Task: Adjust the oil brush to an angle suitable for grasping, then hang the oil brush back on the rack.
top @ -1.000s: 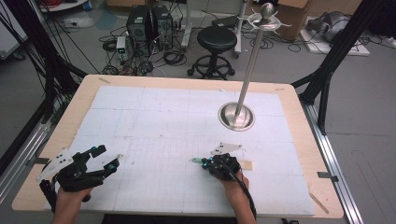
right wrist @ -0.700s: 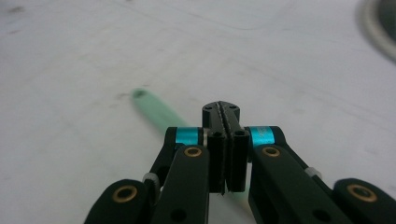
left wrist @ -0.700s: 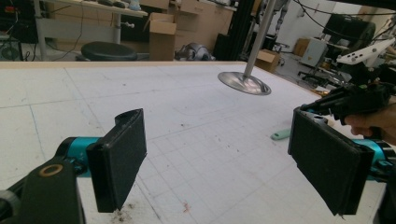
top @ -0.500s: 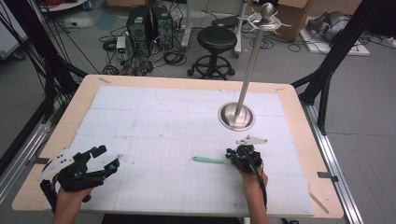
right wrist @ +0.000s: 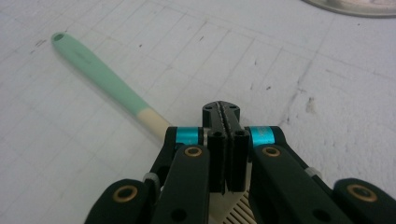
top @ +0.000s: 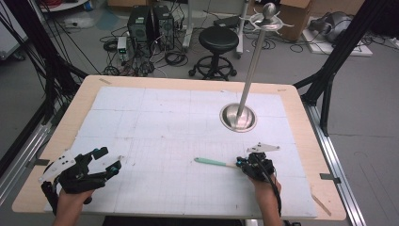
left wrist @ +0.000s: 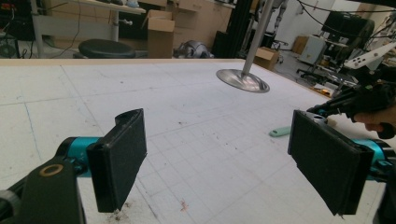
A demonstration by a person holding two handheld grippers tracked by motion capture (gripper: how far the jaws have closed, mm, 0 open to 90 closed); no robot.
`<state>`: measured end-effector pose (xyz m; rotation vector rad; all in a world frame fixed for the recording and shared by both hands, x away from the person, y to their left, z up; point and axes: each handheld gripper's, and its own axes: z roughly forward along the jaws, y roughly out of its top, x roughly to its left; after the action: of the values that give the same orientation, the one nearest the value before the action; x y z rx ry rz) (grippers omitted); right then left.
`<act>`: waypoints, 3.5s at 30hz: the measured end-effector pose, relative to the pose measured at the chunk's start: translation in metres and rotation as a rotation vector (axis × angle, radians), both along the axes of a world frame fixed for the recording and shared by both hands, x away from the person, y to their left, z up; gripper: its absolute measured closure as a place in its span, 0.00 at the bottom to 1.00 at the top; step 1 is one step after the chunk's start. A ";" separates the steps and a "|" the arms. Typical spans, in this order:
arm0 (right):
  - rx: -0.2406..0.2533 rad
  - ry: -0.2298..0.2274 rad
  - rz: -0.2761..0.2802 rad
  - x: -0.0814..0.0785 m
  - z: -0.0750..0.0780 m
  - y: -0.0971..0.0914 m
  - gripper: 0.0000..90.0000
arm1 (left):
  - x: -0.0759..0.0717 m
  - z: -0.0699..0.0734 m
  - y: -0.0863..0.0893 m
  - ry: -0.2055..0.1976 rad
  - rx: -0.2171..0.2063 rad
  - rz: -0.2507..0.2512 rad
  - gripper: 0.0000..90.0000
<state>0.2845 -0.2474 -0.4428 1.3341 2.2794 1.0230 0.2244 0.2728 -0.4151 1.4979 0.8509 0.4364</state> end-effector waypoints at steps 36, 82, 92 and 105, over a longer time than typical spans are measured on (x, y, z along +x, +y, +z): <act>0.164 -0.282 -0.013 -0.077 0.039 -0.016 0.23 | -0.003 0.004 0.002 -0.036 -0.017 -0.008 0.21; 0.016 -0.077 0.204 -0.036 0.010 0.021 0.56 | 0.000 -0.001 -0.005 -0.001 0.031 -0.061 0.20; -0.040 -0.025 0.272 -0.021 0.001 0.039 0.75 | 0.000 -0.002 -0.006 0.010 0.024 -0.066 0.21; -0.059 -0.014 0.266 -0.022 0.002 0.041 0.91 | 0.000 -0.002 -0.007 0.015 0.033 -0.073 0.21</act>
<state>0.2629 -0.2059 -0.4405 1.0152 2.5035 1.0310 0.2248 0.2657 -0.4173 1.5588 0.8020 0.3872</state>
